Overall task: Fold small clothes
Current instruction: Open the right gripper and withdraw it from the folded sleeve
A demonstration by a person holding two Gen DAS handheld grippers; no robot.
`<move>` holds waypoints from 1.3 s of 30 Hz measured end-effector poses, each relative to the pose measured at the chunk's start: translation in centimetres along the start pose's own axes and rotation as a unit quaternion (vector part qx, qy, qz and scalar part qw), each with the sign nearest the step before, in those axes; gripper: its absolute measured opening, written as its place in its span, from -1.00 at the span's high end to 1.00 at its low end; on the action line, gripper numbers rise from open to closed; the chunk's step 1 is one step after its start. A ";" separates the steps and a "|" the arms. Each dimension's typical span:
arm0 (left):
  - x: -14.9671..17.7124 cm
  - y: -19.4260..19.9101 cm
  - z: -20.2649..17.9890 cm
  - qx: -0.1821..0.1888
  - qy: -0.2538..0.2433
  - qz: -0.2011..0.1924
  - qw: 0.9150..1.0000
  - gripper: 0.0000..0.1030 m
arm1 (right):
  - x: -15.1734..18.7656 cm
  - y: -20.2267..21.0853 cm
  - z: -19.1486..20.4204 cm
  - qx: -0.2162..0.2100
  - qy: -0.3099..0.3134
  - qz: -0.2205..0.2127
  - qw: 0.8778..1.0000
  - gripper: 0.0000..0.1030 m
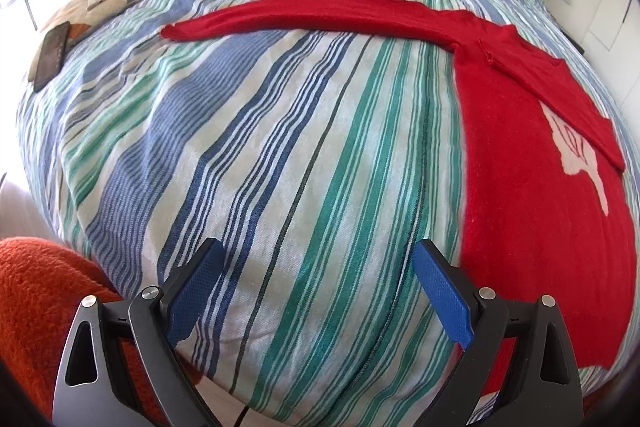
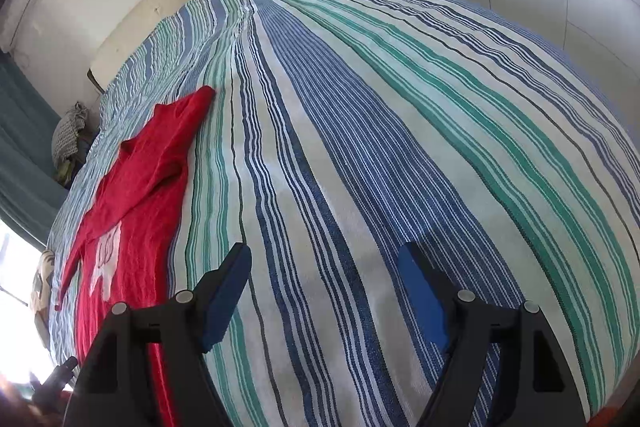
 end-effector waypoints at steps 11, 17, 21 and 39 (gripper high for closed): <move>0.3 -1.4 0.2 0.013 0.014 0.016 1.000 -0.99 | 0.6 -0.7 0.4 0.004 0.008 -0.002 1.000 -0.60; 0.4 -1.6 0.0 0.005 0.008 0.011 1.000 -0.99 | 0.9 -0.9 0.9 0.012 0.024 -0.002 1.000 -0.68; 0.4 -1.6 0.0 0.009 0.006 0.013 1.000 -0.99 | 1.0 -1.0 1.0 0.010 0.025 0.000 1.000 -0.72; 0.6 -1.5 0.0 0.020 -0.014 0.035 0.999 -0.99 | 4.0 5.5 4.3 -0.032 0.015 -0.063 0.997 -0.95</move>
Point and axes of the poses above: each gripper's, at about its wrist camera, not at the fingertips, and y roughly against the way its jaws point, z to its left, x to its underside, the point moved 2 cm from there along -y, roughly the way its jaws point, and after that the axes turned 5 degrees about z, right-handed, at the moved point
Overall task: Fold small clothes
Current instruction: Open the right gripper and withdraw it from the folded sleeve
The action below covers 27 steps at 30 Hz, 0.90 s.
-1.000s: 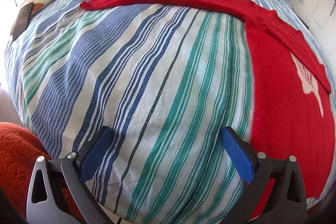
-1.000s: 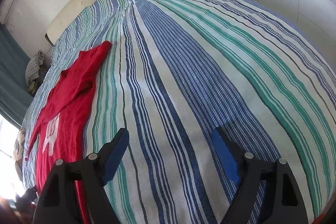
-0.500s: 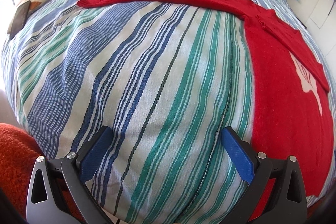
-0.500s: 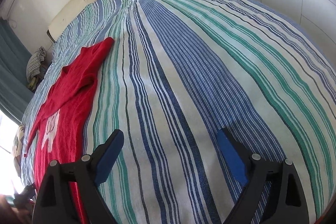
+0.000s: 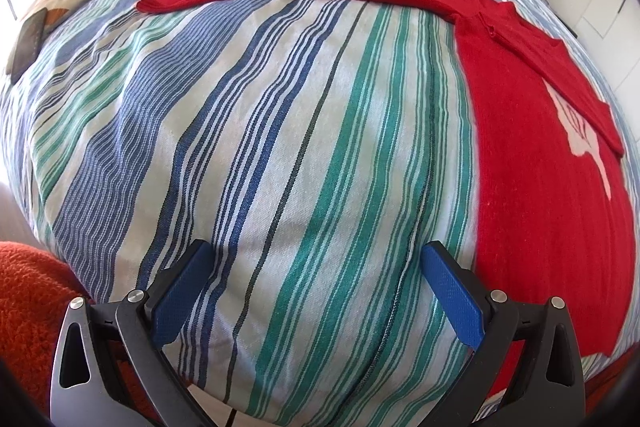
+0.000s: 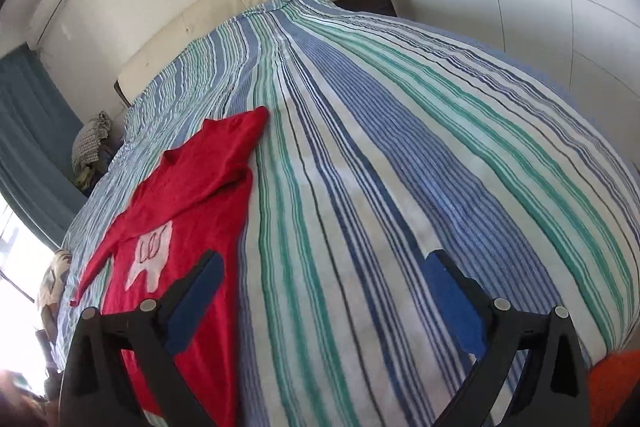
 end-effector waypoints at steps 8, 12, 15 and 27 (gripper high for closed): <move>-0.2 0.8 1.2 0.040 0.037 0.001 0.999 -0.99 | 2.3 -0.7 0.8 0.009 -0.004 0.039 0.999 -0.95; -0.4 1.6 2.9 0.091 0.087 -0.009 0.992 -0.98 | 2.5 -1.4 1.0 0.019 -0.002 0.046 0.999 -0.95; -0.4 2.0 3.8 0.114 0.112 -0.016 0.987 -0.98 | 2.6 -1.4 0.9 0.021 -0.001 0.045 0.999 -0.95; -0.7 2.2 3.1 0.102 0.101 -0.024 0.989 -0.98 | 2.6 -1.8 -0.4 0.030 -0.026 0.055 0.998 -0.95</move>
Point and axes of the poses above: each gripper's, at about its wrist camera, not at the fingertips, and y roughly against the way its jaws point, z to its left, x to its underside, the point moved 2 cm from there along -y, roughly the way its jaws point, and after that the axes turned 5 degrees about z, right-handed, at the moved point
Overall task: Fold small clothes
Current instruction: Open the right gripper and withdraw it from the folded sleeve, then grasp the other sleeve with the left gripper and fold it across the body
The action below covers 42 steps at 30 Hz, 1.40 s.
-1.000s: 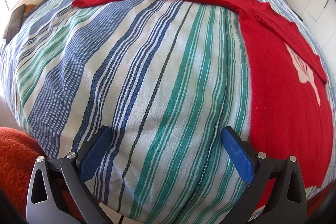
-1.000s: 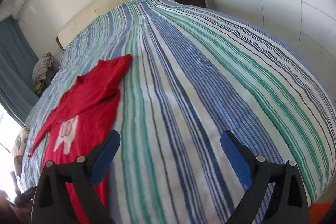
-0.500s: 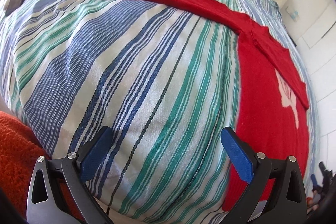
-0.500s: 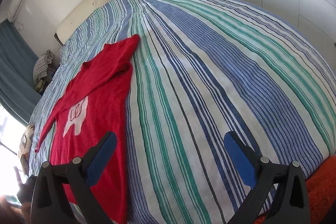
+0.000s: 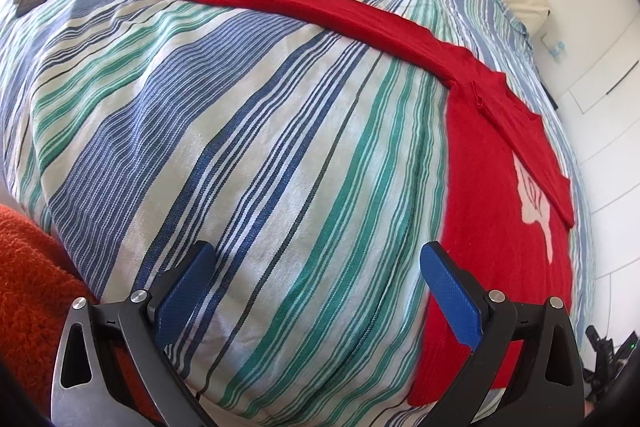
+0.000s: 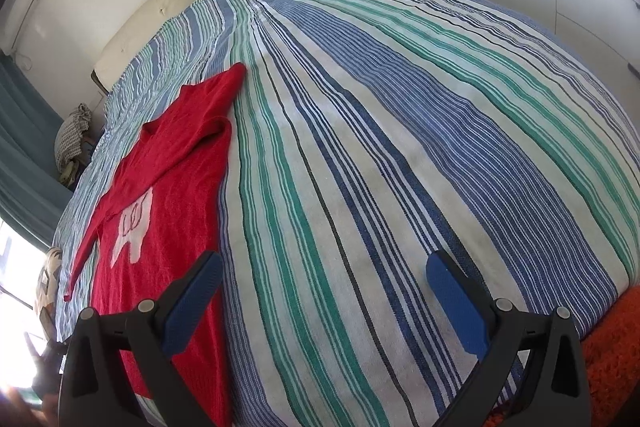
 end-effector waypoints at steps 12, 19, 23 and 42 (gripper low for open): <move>0.0 0.9 -0.3 0.037 0.007 0.001 0.999 -0.97 | 0.1 -0.1 0.0 0.002 -0.001 0.002 1.000 -0.95; -8.5 3.4 1.7 0.101 0.055 -0.067 0.991 -0.97 | 0.1 -0.4 -0.2 0.003 -0.004 0.008 1.000 -0.95; -14.8 1.7 6.4 0.031 0.116 -0.096 0.988 -0.93 | -0.1 -0.5 -0.3 0.006 -0.006 0.008 1.000 -0.95; -23.5 0.2 5.0 -0.026 0.084 -0.133 0.987 0.94 | 0.1 -1.9 -0.2 0.026 0.005 0.025 0.999 -0.99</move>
Point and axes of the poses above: each gripper's, at about its wrist camera, not at the fingertips, and y roughly against the way its jaws point, z to its left, x to its underside, the point moved 2 cm from there along -y, roughly the way its jaws point, and after that the axes turned 5 degrees about z, right-handed, at the moved point
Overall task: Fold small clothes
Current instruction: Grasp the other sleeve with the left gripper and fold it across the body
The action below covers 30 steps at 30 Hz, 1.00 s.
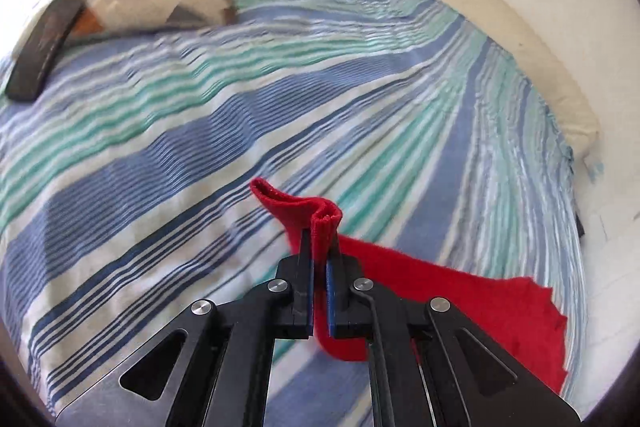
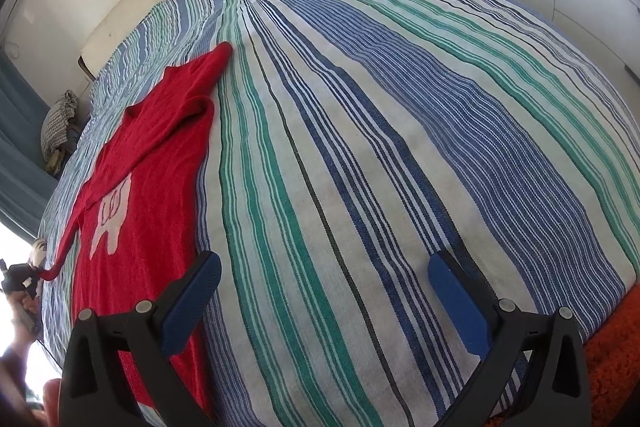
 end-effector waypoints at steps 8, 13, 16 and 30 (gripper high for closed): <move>5.0 8.4 -27.5 0.182 -0.261 -0.038 0.947 0.94 | 0.0 -0.1 -0.2 -0.008 -0.005 0.004 1.000 -0.99; 13.6 6.9 -38.0 0.235 -0.348 0.014 0.907 0.69 | 0.0 0.2 -0.6 -0.019 -0.012 0.001 1.000 -0.99; 19.1 4.4 -39.0 0.214 -0.374 0.056 0.900 -0.51 | 0.0 0.2 -0.6 -0.020 -0.012 0.001 1.000 -0.99; 20.3 -0.7 -17.5 0.038 -0.388 0.095 0.916 -0.27 | 0.0 -0.2 -0.7 -0.019 -0.012 0.008 1.000 -1.00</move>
Point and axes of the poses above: each gripper's, at about its wrist camera, not at the fingertips, and y roughly against the way its jaws point, z to its left, x to its underside, the point moved 2 cm from there along -y, roughly the way its jaws point, and after that the axes turned 5 degrees about z, right-handed, at the moved point
